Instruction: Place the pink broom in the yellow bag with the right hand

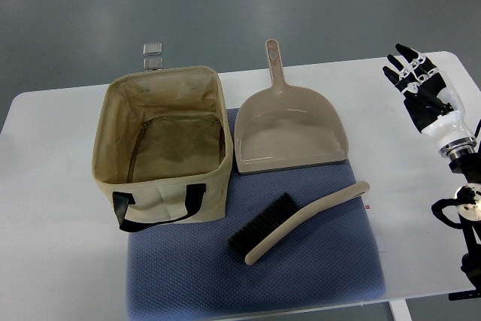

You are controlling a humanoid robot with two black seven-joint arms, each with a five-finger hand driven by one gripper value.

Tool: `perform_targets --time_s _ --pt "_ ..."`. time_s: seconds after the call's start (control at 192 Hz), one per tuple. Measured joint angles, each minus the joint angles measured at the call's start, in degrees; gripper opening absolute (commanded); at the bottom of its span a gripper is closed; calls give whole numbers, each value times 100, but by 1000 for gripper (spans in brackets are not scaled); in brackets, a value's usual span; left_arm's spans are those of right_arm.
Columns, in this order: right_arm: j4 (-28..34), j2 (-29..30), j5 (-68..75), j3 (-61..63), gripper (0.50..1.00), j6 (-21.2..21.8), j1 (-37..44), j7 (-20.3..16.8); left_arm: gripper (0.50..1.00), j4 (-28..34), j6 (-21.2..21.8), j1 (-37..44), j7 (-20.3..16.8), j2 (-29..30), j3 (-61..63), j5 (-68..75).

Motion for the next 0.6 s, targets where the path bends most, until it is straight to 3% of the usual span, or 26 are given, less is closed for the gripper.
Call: perform_targets --time_s 0.598 --pt "9 -5 0 -19 926 14 22 -4 1000 33 20 0 -4 0 7 -11"
